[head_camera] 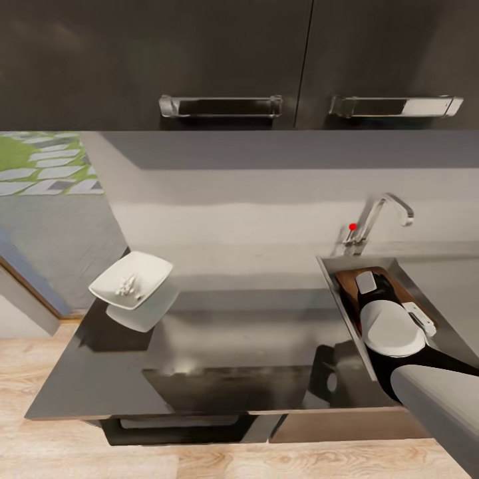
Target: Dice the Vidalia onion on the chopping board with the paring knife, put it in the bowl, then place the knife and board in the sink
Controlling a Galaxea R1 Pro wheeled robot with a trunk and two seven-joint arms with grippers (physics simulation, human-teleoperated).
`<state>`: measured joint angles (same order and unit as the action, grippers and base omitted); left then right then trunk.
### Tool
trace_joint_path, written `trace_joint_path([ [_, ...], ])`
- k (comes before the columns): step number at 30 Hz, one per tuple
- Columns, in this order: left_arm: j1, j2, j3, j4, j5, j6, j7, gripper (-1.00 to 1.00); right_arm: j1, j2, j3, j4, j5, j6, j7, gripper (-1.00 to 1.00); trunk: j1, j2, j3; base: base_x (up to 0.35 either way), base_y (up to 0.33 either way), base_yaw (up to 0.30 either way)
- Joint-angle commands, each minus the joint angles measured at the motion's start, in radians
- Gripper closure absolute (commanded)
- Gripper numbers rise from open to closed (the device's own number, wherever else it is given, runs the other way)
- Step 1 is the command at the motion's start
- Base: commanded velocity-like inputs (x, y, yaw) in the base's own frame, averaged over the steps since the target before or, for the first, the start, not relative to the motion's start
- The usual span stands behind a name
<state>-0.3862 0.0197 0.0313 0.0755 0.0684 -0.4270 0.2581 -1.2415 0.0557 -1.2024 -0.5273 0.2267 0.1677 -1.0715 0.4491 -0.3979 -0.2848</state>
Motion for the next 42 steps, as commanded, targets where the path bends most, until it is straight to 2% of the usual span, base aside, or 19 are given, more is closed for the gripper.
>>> trace_joint_path([
  [1,-0.002,0.0,0.002,0.004,0.007,-0.009,-0.003,-1.0,-0.002,0.001,-0.007,-0.002,0.011,0.01,0.001,1.0,0.001,-0.002,-0.003,0.172,0.0,0.0],
  [26,-0.002,0.0,0.002,0.004,0.007,0.004,-0.005,-1.0,-0.001,0.0,-0.009,-0.003,0.011,0.01,0.001,1.0,0.001,-0.002,-0.041,0.01,0.0,0.0],
  [27,-0.002,0.0,0.002,0.004,0.007,0.004,-0.004,-1.0,-0.001,0.0,-0.009,-0.004,0.011,0.01,0.0,-1.0,0.001,-0.002,-0.041,0.0,0.0,0.0],
  [38,-0.002,0.0,0.002,0.004,0.007,0.004,-0.004,-1.0,-0.001,0.0,-0.009,-0.014,0.011,0.01,-0.004,-1.0,0.001,-0.002,-0.042,0.0,0.0,0.0],
  [42,-0.002,0.0,0.002,0.004,0.007,0.004,-0.004,-1.0,-0.001,0.002,0.001,-0.014,0.01,0.01,0.004,-1.0,0.001,-0.002,-0.042,0.0,0.0,0.0],
])
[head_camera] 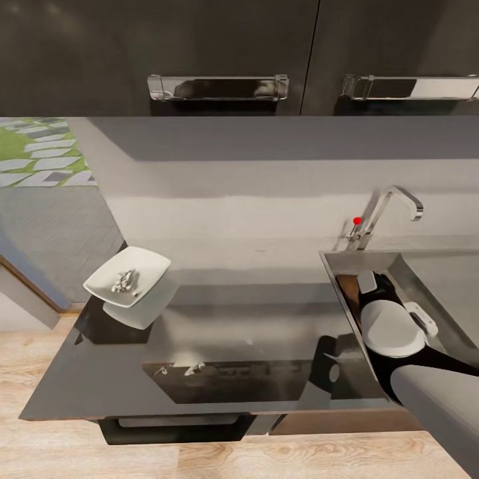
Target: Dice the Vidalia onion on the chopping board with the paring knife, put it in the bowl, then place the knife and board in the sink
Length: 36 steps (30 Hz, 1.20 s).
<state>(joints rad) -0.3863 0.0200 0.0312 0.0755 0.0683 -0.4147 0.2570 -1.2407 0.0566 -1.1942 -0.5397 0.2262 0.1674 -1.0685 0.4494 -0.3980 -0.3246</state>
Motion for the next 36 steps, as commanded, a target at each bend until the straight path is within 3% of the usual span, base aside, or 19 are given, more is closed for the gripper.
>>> trace_joint_path([
  [1,-0.002,0.0,0.002,0.004,0.007,-0.009,-0.004,-1.0,-0.002,0.001,-0.001,-0.002,0.011,0.011,0.002,-1.0,0.001,-0.002,-0.002,0.0,0.0,0.0],
  [3,-0.002,0.0,0.002,0.004,0.007,-0.009,-0.003,-1.0,-0.002,0.002,0.048,-0.002,0.011,0.012,0.007,-1.0,0.001,-0.002,-0.002,0.0,0.0,0.0],
  [7,-0.002,0.0,0.002,0.004,0.007,-0.009,-0.004,-1.0,-0.004,0.004,0.287,-0.007,0.008,0.022,0.013,-1.0,0.001,-0.002,-0.002,0.0,0.0,0.0],
  [10,-0.002,0.0,0.002,0.004,0.007,-0.009,-0.004,-1.0,-0.01,0.008,0.381,-0.039,0.007,0.083,0.027,-1.0,0.001,-0.002,-0.002,0.0,0.0,0.0],
  [12,-0.002,0.0,0.002,0.004,0.007,-0.009,-0.004,-1.0,-0.012,0.011,0.412,-0.079,0.005,0.169,0.075,-1.0,0.001,-0.002,-0.002,0.0,0.0,0.0],
  [14,-0.002,0.0,0.002,0.004,0.007,-0.009,-0.004,-1.0,-0.014,0.02,0.431,-0.135,-0.007,0.282,0.179,-1.0,0.001,-0.002,-0.002,0.0,0.0,0.0],
  [17,-0.002,0.0,0.002,0.004,0.007,-0.009,-0.004,-1.0,-0.014,0.025,0.439,-0.18,-0.018,0.381,0.271,-1.0,0.001,-0.002,-0.002,0.0,0.0,0.0],
  [20,-0.002,0.0,0.002,0.004,0.007,-0.009,-0.004,-1.0,-0.014,0.027,0.458,-0.189,-0.02,0.411,0.34,-1.0,0.001,-0.002,-0.002,-0.079,0.0,0.0],
  [25,-0.002,0.0,0.002,0.004,0.007,-0.009,-0.004,-1.0,-0.014,0.018,0.578,-0.192,-0.021,0.485,0.477,-1.0,0.001,-0.002,-0.002,-0.291,0.0,0.0],
  [30,-0.002,0.0,0.002,0.004,0.007,-0.009,-0.005,-1.0,-0.014,0.016,0.598,-0.192,-0.019,0.503,0.592,-1.0,0.001,-0.002,-0.002,-0.332,0.0,0.0],
  [34,-0.002,-0.001,0.002,0.004,0.007,-0.009,-0.005,-1.0,-0.014,0.014,0.612,-0.193,-0.018,0.511,0.618,-1.0,0.001,-0.002,-0.002,-0.335,0.0,0.0],
  [36,-0.002,-0.001,0.002,0.004,0.007,-0.009,-0.005,-1.0,-0.014,0.014,0.641,-0.194,-0.018,0.515,0.626,-1.0,0.001,-0.002,-0.002,-0.336,0.0,0.0],
])
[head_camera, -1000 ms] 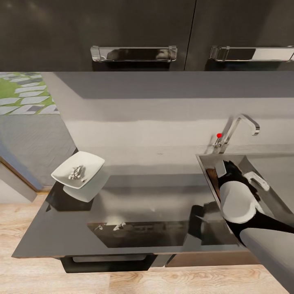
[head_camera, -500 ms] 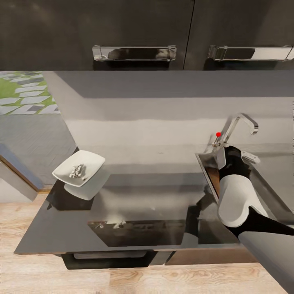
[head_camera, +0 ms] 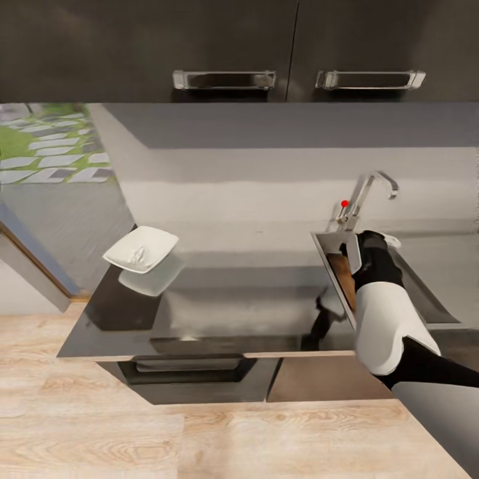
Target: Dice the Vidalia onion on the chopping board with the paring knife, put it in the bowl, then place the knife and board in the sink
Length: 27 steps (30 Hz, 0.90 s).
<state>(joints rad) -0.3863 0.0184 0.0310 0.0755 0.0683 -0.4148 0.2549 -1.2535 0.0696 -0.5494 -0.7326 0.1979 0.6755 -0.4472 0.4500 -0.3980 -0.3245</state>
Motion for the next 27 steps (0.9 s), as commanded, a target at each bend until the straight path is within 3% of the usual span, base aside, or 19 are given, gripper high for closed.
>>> trace_joint_path([
  [1,-0.002,0.0,0.002,0.004,0.007,-0.009,-0.003,-1.0,-0.001,0.001,0.012,-0.002,0.011,0.007,0.011,-1.0,0.0,-0.002,-0.002,-0.336,0.0,0.0],
  [8,-0.002,-0.002,0.001,0.006,0.007,-0.008,-0.01,-1.0,-0.001,-0.006,0.122,-0.104,0.011,0.108,0.19,-1.0,0.0,-0.002,-0.002,-0.336,0.0,0.0],
  [12,-0.002,-0.003,0.001,0.006,0.007,-0.007,-0.011,-1.0,-0.001,-0.007,0.162,-0.121,0.011,0.122,0.223,-1.0,0.0,-0.002,-0.002,-0.336,0.0,0.0],
  [16,-0.002,-0.003,0.002,0.006,0.007,-0.007,-0.011,-1.0,-0.001,-0.007,0.175,-0.123,0.011,0.123,0.262,-1.0,0.0,-0.002,-0.002,-0.336,0.0,0.0],
  [18,-0.002,-0.003,0.001,0.006,0.007,-0.007,-0.011,-1.0,-0.001,-0.007,0.207,-0.123,0.012,0.124,0.302,-1.0,0.0,-0.002,-0.002,-0.335,0.0,0.0],
  [21,-0.002,-0.003,0.002,0.006,0.007,-0.007,-0.011,-1.0,-0.001,-0.007,0.309,-0.124,0.012,0.124,0.349,-1.0,0.0,-0.002,-0.002,-0.336,0.0,0.0],
  [23,-0.002,-0.003,0.002,0.006,0.007,-0.007,-0.011,-1.0,-0.001,-0.006,0.335,-0.125,0.012,0.124,0.371,-1.0,0.0,-0.002,-0.002,-0.335,0.0,0.0],
  [27,-0.002,-0.004,0.001,0.006,0.007,-0.008,-0.012,-1.0,-0.001,-0.005,0.346,-0.135,0.012,0.124,0.383,-1.0,0.0,-0.002,-0.002,-0.336,0.0,0.0],
])
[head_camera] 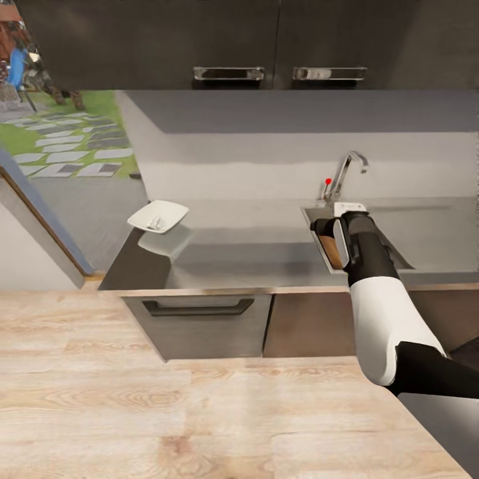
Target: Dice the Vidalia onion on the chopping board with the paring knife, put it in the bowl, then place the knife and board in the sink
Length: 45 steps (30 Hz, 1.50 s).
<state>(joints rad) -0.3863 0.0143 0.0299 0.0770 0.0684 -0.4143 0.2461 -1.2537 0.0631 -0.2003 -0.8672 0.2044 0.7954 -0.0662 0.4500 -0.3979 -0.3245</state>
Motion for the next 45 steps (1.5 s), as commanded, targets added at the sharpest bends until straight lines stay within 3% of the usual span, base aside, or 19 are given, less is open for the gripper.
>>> trace_joint_path([
  [1,-0.002,0.0,0.002,0.004,0.007,-0.009,-0.004,-1.0,-0.001,0.001,-0.002,-0.002,0.006,0.004,0.002,-1.0,0.0,-0.002,-0.002,-0.336,0.0,0.0],
  [28,-0.002,-0.001,0.002,0.004,0.007,-0.008,-0.004,-1.0,0.001,-0.001,0.002,0.04,0.009,-0.008,0.006,-1.0,0.0,-0.002,-0.002,-0.334,0.0,0.0],
  [31,-0.002,-0.002,0.002,0.004,0.007,-0.008,-0.004,-1.0,0.002,-0.01,0.002,0.156,0.016,-0.083,0.006,-1.0,0.0,-0.002,-0.002,-0.16,0.0,0.0],
  [35,-0.002,-0.002,0.002,0.004,0.007,-0.008,-0.004,-1.0,0.002,-0.037,0.002,0.352,0.021,-0.264,0.007,-1.0,0.0,-0.002,-0.002,-0.026,0.0,0.0],
  [41,-0.002,-0.002,0.002,0.004,0.007,-0.008,-0.004,-1.0,0.003,-0.05,0.002,0.434,0.02,-0.321,0.01,-1.0,0.0,-0.002,-0.002,-0.002,0.0,0.0],
  [45,-0.002,-0.002,0.002,0.004,0.007,-0.008,-0.004,-1.0,0.003,-0.064,0.002,0.549,0.021,-0.416,0.011,-1.0,0.0,-0.002,-0.002,0.0,0.0,0.0],
])
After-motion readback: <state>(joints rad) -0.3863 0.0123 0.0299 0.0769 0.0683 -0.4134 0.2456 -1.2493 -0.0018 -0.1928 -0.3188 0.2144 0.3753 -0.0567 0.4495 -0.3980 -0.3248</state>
